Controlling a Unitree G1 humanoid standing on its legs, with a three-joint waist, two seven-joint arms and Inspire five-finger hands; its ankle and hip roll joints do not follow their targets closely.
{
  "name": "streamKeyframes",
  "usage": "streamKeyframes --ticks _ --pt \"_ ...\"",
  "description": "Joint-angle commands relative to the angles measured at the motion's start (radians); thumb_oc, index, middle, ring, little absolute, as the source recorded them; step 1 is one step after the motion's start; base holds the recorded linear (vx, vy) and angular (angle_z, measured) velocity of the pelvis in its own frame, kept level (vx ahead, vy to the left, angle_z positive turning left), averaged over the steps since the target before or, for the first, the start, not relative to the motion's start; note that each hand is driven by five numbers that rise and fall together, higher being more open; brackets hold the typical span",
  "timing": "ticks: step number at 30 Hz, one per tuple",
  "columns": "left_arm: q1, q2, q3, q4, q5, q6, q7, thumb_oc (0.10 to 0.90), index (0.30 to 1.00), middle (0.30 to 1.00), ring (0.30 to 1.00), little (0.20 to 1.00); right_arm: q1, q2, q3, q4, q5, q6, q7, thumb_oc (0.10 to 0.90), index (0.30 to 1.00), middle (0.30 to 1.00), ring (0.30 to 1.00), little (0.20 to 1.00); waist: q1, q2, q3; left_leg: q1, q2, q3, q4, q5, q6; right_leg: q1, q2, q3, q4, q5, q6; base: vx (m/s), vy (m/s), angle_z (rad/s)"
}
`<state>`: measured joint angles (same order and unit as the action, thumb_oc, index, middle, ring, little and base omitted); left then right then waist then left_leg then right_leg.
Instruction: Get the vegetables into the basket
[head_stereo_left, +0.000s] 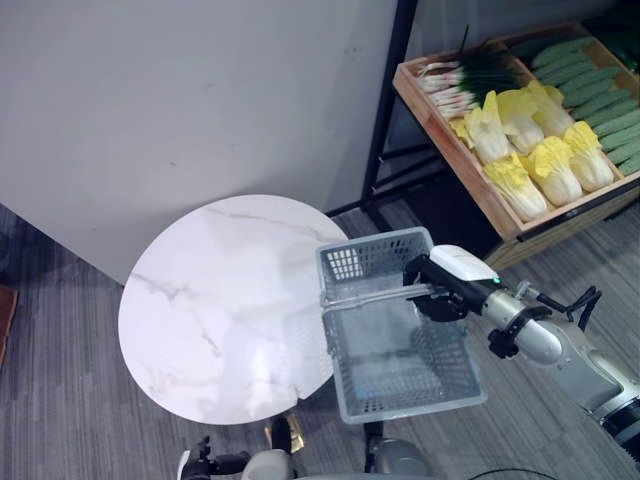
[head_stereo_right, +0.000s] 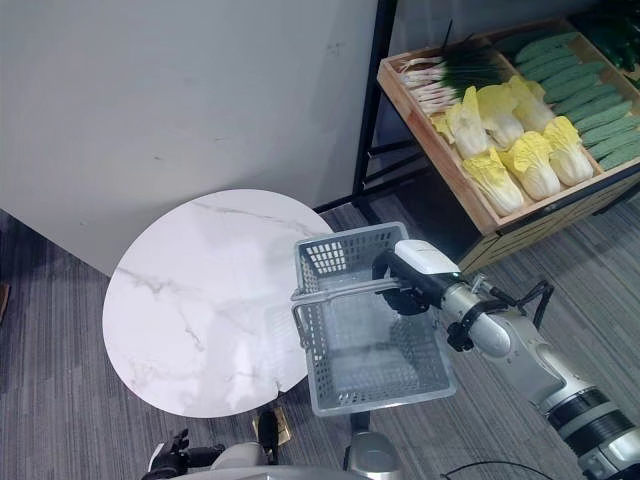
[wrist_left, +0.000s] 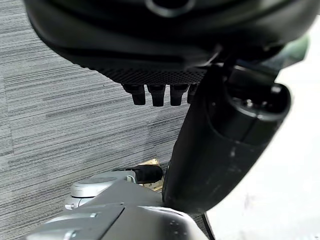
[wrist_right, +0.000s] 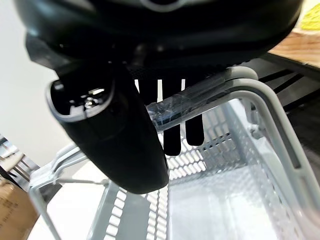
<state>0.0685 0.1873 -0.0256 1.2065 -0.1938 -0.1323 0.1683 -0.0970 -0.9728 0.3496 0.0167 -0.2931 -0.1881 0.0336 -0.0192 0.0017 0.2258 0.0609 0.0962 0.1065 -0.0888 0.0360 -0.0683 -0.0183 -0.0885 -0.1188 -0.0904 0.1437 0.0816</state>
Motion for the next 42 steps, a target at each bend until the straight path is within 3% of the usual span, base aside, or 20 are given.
streamKeyframes --ticks 1,7,11,14,16,21,26,31,35,38,42 --pt "-0.008 0.025 -0.039 0.048 0.036 -0.016 0.009 0.9 1.0 1.0 1.0 1.0 -0.149 0.024 -0.106 -0.104 -0.022 -0.077 -0.136 0.4 0.3 0.3 0.3 0.3 0.018 -0.057 -0.026 0.024 0.012 0.003 0.001 -0.012 -0.023 0.051 -0.095 -0.015 0.045 -0.07 0.111 -0.04 0.09 -0.02" --pt "-0.017 0.037 -0.056 0.024 0.073 -0.013 -0.003 0.9 1.0 1.0 1.0 1.0 -0.059 0.044 -0.191 -0.085 -0.056 -0.057 -0.161 0.4 0.3 0.3 0.3 0.3 -0.002 -0.067 -0.01 0.035 -0.025 0.019 0.013 -0.041 0.007 0.02 -0.138 0.005 0.108 -0.058 0.145 -0.05 0.149 -0.04" --pt "-0.036 0.053 -0.052 0.017 0.098 -0.016 0.006 0.9 1.0 1.0 1.0 1.0 -0.03 0.044 -0.226 -0.093 -0.08 -0.051 -0.178 0.4 0.3 0.3 0.3 0.3 -0.022 -0.078 0.014 0.004 -0.054 0.066 0.05 -0.057 0.019 -0.04 -0.174 0.043 0.096 0.05 0.18 -0.15 0.145 -0.15" --pt "-0.049 0.075 -0.048 0.013 0.117 -0.014 0.006 0.9 1.0 1.0 1.0 1.0 -0.04 0.06 -0.237 -0.081 -0.078 -0.044 -0.193 0.4 0.3 0.3 0.3 0.3 -0.019 -0.076 0.023 -0.026 -0.041 0.114 0.072 -0.058 0.024 -0.068 -0.173 0.011 0.129 0.018 0.18 -0.22 0.118 -0.71" --pt "-0.047 0.091 -0.034 0.012 0.122 -0.01 0.009 0.9 1.0 1.0 1.0 1.0 -0.051 0.075 -0.222 -0.083 -0.066 -0.052 -0.192 0.4 0.3 0.3 0.3 0.3 0.0 -0.074 0.02 -0.038 -0.02 0.164 0.09 -0.059 0.032 -0.037 -0.177 -0.074 0.196 -0.051 0.158 -0.15 0.084 -0.68" --pt "-0.024 0.106 -0.017 0.011 0.121 -0.006 -0.001 0.9 1.0 1.0 1.0 1.0 -0.095 0.076 -0.183 -0.087 -0.062 -0.063 -0.171 0.4 0.3 0.3 0.3 0.3 0.025 -0.072 -0.01 -0.053 0.006 0.253 0.101 -0.054 0.044 0.02 -0.183 -0.122 0.303 -0.115 0.138 -0.11 0.036 -0.82" --pt "-0.009 0.101 0.0 0.008 0.111 -0.006 -0.002 0.9 1.0 1.0 1.0 1.0 -0.109 0.083 -0.166 -0.097 -0.053 -0.063 -0.165 0.4 0.3 0.3 0.3 0.3 0.039 -0.083 -0.028 -0.049 0.011 0.313 0.105 -0.038 0.029 0.081 -0.16 -0.183 0.182 -0.122 0.141 -0.04 -0.09 -0.83" --pt "-0.019 0.075 -0.008 0.022 0.133 -0.002 0.003 0.9 1.0 1.0 1.0 1.0 -0.055 0.069 -0.207 -0.125 -0.044 -0.07 -0.175 0.4 0.3 0.3 0.3 0.3 0.0 -0.052 -0.019 -0.048 0.04 0.336 0.08 0.023 -0.01 0.104 -0.107 -0.177 0.085 -0.143 0.116 -0.05 -0.152 -0.24" --pt "-0.024 0.06 -0.014 0.023 0.138 -0.002 0.002 0.9 1.0 1.0 1.0 1.0 0.009 0.063 -0.261 -0.123 -0.043 -0.065 -0.178 0.4 0.3 0.3 0.3 0.3 -0.02 -0.033 -0.008 -0.041 0.06 0.341 0.086 0.038 -0.025 0.109 -0.09 -0.16 0.083 -0.157 0.102 -0.03 -0.145 -0.11" --pt "-0.032 0.047 -0.026 -0.004 0.136 -0.006 0.003 0.9 1.0 1.0 1.0 1.0 0.091 0.055 -0.336 -0.109 -0.047 -0.061 -0.194 0.4 0.3 0.3 0.3 0.3 -0.045 -0.011 0.011 -0.061 0.093 0.324 0.123 0.063 -0.051 0.101 -0.064 -0.143 0.105 -0.186 0.072 -0.05 -0.168 -0.08" --pt "-0.041 0.045 -0.038 -0.037 0.138 -0.014 0.004 0.9 1.0 1.0 1.0 1.0 0.162 0.068 -0.408 -0.107 -0.034 -0.064 -0.207 0.4 0.3 0.3 0.3 0.3 -0.054 -0.013 0.035 -0.102 0.125 0.274 0.256 0.043 -0.075 0.118 -0.049 -0.134 0.094 -0.197 0.043 -0.03 -0.189 -0.01"
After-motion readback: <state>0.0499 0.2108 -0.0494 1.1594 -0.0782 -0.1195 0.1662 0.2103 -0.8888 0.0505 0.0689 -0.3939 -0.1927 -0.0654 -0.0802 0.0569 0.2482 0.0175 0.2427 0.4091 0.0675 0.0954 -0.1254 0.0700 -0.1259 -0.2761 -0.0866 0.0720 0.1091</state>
